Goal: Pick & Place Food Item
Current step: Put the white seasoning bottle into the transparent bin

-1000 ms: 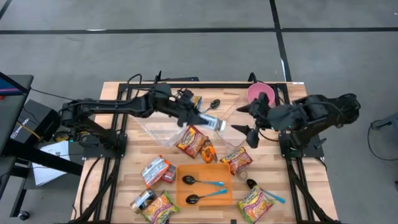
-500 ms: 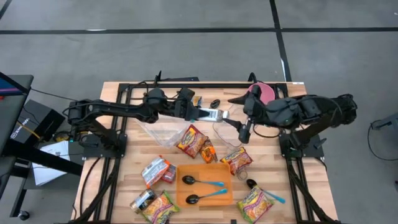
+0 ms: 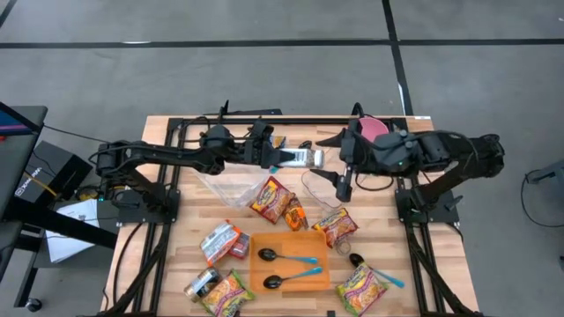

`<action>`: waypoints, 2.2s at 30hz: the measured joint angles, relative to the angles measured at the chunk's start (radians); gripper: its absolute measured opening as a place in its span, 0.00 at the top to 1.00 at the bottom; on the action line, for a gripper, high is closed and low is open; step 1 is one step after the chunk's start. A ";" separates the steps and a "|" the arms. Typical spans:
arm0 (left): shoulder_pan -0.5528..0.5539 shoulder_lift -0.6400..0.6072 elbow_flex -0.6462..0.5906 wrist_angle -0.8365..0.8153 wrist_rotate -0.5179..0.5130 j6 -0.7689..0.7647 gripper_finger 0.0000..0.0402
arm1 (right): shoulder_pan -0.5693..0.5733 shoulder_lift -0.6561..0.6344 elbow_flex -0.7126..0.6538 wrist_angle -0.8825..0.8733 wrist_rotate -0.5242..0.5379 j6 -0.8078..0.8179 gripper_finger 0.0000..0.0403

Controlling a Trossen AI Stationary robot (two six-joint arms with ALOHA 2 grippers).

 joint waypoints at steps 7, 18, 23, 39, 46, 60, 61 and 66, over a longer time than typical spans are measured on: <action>-0.003 0.000 0.000 0.016 0.000 0.001 0.52 | -0.008 0.000 0.000 0.000 -0.012 -0.024 0.24; -0.002 0.000 0.000 0.016 0.000 0.001 0.52 | -0.009 0.001 0.000 0.009 -0.014 -0.042 0.45; -0.002 0.000 0.000 0.015 0.003 0.011 0.52 | -0.009 0.001 0.000 0.008 -0.013 -0.050 0.52; 0.039 -0.001 0.002 -0.071 0.242 0.210 0.09 | -0.021 -0.004 -0.001 -0.052 -0.015 -0.008 0.52; 0.023 -0.007 0.001 -0.055 0.478 0.259 0.15 | -0.077 -0.025 0.001 -0.190 -0.060 0.111 0.52; 0.007 -0.114 0.001 0.041 0.397 0.413 0.20 | -0.375 0.026 -0.001 -0.672 -0.310 0.352 0.52; 0.008 -0.129 0.001 0.041 0.390 0.433 0.21 | -0.403 0.039 -0.002 -0.699 -0.333 0.347 0.52; 0.009 -0.200 0.001 -0.060 0.318 0.554 0.23 | -0.494 0.110 -0.001 -0.746 -0.395 0.275 0.52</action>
